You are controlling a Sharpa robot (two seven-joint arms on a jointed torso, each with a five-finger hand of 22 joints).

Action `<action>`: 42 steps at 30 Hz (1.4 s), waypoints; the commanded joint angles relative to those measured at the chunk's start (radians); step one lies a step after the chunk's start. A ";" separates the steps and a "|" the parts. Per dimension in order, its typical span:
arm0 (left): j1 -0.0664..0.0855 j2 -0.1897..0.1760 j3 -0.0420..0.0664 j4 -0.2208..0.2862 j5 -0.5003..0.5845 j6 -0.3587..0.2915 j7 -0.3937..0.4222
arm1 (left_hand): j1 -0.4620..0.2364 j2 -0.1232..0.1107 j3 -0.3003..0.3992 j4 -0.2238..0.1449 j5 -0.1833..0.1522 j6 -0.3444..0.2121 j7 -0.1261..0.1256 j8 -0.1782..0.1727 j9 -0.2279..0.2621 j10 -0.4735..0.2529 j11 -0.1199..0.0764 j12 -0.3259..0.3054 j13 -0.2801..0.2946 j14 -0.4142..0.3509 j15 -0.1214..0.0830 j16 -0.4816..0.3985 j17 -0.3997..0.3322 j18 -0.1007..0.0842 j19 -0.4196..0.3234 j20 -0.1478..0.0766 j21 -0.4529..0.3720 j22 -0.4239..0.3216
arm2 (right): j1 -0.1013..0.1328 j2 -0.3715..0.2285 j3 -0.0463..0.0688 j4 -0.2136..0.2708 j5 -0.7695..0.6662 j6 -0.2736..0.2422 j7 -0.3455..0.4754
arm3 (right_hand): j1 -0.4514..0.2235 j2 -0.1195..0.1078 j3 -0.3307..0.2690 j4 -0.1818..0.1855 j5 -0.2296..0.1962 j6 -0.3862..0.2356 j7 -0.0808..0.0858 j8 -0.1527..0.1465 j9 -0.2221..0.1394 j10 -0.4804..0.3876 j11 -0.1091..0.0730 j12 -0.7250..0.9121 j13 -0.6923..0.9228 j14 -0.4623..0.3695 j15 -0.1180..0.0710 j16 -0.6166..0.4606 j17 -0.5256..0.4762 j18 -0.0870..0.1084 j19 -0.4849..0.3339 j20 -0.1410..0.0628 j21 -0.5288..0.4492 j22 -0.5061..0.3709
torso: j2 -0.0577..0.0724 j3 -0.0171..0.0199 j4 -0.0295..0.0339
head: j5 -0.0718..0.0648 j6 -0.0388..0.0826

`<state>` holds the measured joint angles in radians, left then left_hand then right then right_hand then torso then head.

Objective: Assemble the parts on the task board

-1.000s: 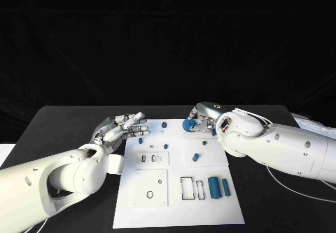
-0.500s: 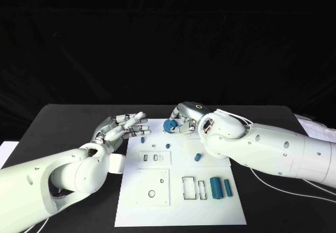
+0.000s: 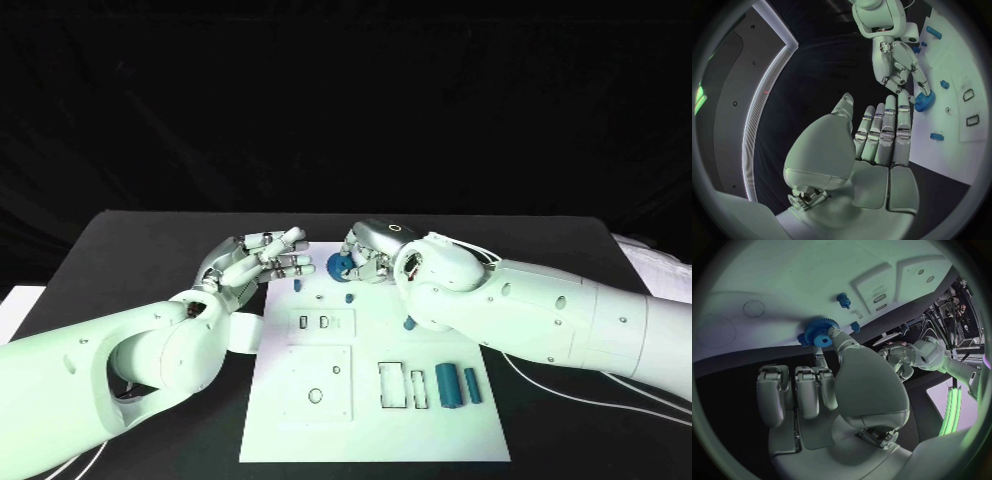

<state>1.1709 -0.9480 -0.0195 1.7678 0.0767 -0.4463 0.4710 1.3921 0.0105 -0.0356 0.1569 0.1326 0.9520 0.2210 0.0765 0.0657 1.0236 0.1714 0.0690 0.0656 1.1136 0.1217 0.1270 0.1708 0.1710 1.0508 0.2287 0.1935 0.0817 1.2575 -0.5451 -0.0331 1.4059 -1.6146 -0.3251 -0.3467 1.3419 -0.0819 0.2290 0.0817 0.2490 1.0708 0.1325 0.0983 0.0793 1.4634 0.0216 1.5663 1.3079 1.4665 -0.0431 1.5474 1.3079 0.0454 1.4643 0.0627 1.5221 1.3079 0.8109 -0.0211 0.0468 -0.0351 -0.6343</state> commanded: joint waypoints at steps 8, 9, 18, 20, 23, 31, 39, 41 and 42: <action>0.001 0.002 0.001 0.001 -0.005 0.020 0.005 | 0.005 0.008 -0.001 -0.005 -0.003 -0.002 0.000 -0.005 -0.001 -0.003 0.001 -0.005 -0.002 0.006 0.000 -0.005 0.002 0.012 0.006 -0.001 -0.002 -0.001 | -0.005 0.010 -0.003 -0.014 -0.021 0.028 -0.005 | -0.036 -0.015 -0.001 0.012 -0.039 0.009 -0.007 -0.038 0.003 0.099 0.017 -0.013 0.251 0.090 0.009 -0.004 0.195 -0.017 0.039 0.007 0.000 0.134 | 0.000 0.0011 -0.0019 | 0.001 -0.001; 0.001 0.002 0.001 0.001 -0.005 0.021 0.005 | 0.005 0.008 -0.001 -0.005 -0.003 -0.002 0.000 -0.005 -0.001 -0.003 0.001 -0.005 -0.002 0.006 0.000 -0.005 0.002 0.012 0.006 -0.001 -0.002 -0.001 | -0.005 0.010 -0.003 -0.015 -0.021 0.030 -0.005 | -0.041 -0.019 -0.003 0.012 -0.045 -0.004 -0.003 -0.039 -0.001 0.098 0.021 -0.014 0.250 0.091 0.012 -0.004 0.195 -0.017 0.039 0.010 0.001 0.135 | 0.000 0.0011 -0.0019 | 0.001 -0.001; 0.001 0.001 0.001 0.001 -0.005 0.020 0.003 | 0.005 0.008 -0.001 -0.005 -0.003 -0.002 0.000 -0.006 -0.001 -0.003 0.001 -0.005 -0.002 0.006 0.000 -0.006 0.002 0.012 0.007 -0.001 -0.003 -0.002 | -0.005 0.012 -0.003 -0.019 -0.010 0.046 -0.004 | -0.106 -0.057 -0.081 0.073 -0.086 -0.164 0.037 -0.036 -0.014 0.087 0.059 -0.036 0.236 0.091 0.048 -0.002 0.199 -0.017 0.039 0.046 0.001 0.136 | 0.000 0.0007 -0.0017 | 0.001 -0.001; 0.001 0.001 0.001 0.001 -0.005 0.020 0.003 | 0.005 0.009 -0.002 -0.005 -0.003 -0.002 0.000 -0.006 -0.001 -0.003 0.001 -0.005 -0.002 0.006 0.000 -0.006 0.002 0.012 0.007 -0.001 -0.003 -0.002 | -0.005 0.010 -0.003 -0.018 -0.004 0.050 -0.004 | -0.116 -0.051 -0.086 0.090 -0.080 -0.151 0.035 -0.031 -0.011 0.088 0.058 -0.033 0.238 0.092 0.048 -0.001 0.203 -0.017 0.040 0.047 0.001 0.137 | 0.000 0.0006 -0.0012 | 0.001 -0.001; 0.001 0.000 0.001 0.001 -0.005 0.019 0.002 | 0.005 0.009 -0.002 -0.005 -0.003 -0.002 0.000 -0.006 -0.001 -0.003 0.001 -0.005 -0.002 0.006 0.000 -0.006 0.002 0.012 0.007 -0.001 -0.003 -0.002 | -0.005 0.003 -0.003 -0.012 0.003 0.045 -0.005 | -0.121 -0.040 -0.088 0.103 -0.053 -0.131 0.030 -0.026 -0.009 0.091 0.055 -0.027 0.242 0.093 0.046 0.001 0.208 -0.018 0.041 0.047 0.003 0.140 | 0.000 0.0008 -0.0016 | 0.002 -0.001; 0.001 -0.003 0.001 -0.001 -0.004 0.019 0.001 | 0.004 0.008 -0.002 -0.006 -0.003 -0.003 0.000 -0.007 -0.001 -0.004 0.002 -0.005 -0.002 0.006 0.001 -0.007 0.002 0.012 0.008 -0.001 -0.003 -0.002 | -0.001 -0.072 0.001 0.053 0.033 -0.105 0.032 | -0.106 -0.023 -0.082 0.098 0.012 -0.107 0.023 -0.025 -0.009 0.098 0.048 -0.015 0.251 0.095 0.040 0.005 0.216 -0.020 0.046 0.041 0.006 0.149 | -0.002 0.0027 -0.0069 | 0.001 0.002; 0.001 -0.008 0.001 -0.003 -0.002 0.030 0.003 | 0.004 0.007 -0.004 -0.006 -0.003 -0.004 0.000 -0.008 -0.001 -0.006 0.002 -0.006 -0.002 0.006 0.001 -0.008 0.003 0.012 0.009 -0.001 -0.004 -0.002 | 0.026 -0.268 0.008 0.141 0.158 -0.122 0.199 | -0.054 -0.017 -0.064 0.054 -0.008 -0.080 0.018 -0.024 -0.009 0.104 0.042 -0.002 0.259 0.094 0.034 0.004 0.214 -0.021 0.048 0.035 0.007 0.153 | -0.011 0.0069 -0.0295 | 0.001 0.010; 0.001 -0.008 0.001 -0.003 -0.002 0.034 0.004 | 0.003 0.005 -0.006 -0.007 -0.003 -0.004 -0.001 -0.008 -0.001 -0.006 0.002 -0.006 -0.002 0.006 0.001 -0.009 0.004 0.011 0.009 -0.001 -0.005 -0.003 | 0.028 -0.313 0.008 0.143 0.185 -0.118 0.241 | -0.042 -0.019 -0.062 0.042 -0.013 -0.084 0.019 -0.029 -0.011 0.102 0.043 -0.007 0.256 0.094 0.034 0.004 0.214 -0.021 0.049 0.035 0.008 0.154 | -0.013 0.0073 -0.0392 | 0.003 0.012; 0.001 -0.008 0.001 -0.003 -0.002 0.036 0.004 | 0.003 0.005 -0.006 -0.007 -0.003 -0.004 -0.001 -0.008 -0.001 -0.006 0.002 -0.006 -0.002 0.006 0.001 -0.009 0.004 0.011 0.009 -0.001 -0.005 -0.003 | 0.028 -0.331 0.008 0.144 0.189 -0.114 0.256 | -0.040 -0.021 -0.062 0.039 -0.016 -0.086 0.020 -0.030 -0.011 0.101 0.043 -0.009 0.255 0.094 0.035 0.004 0.214 -0.021 0.049 0.035 0.008 0.155 | -0.014 0.0082 -0.0415 | 0.002 0.012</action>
<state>1.1709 -0.9575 -0.0196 1.7638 0.0771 -0.4410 0.4678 1.3921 0.0105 -0.0384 0.1541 0.1326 0.9519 0.2210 0.0726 0.0657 1.0236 0.1714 0.0690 0.0649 1.1136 0.1217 0.1229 0.1735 0.1711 1.0543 0.2251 0.1936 0.0797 1.2857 -0.8661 -0.0242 1.5455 -1.5007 -0.4271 -0.2049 1.2943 -0.1019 0.1677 0.1260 0.2351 0.9852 0.1510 0.0697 0.0692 1.4678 0.0688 1.5623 1.3074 1.4665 -0.0035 1.5473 1.3075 0.0349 1.4643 0.1024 1.5264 1.3074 0.8010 -0.0151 0.0195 -0.0337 -0.6246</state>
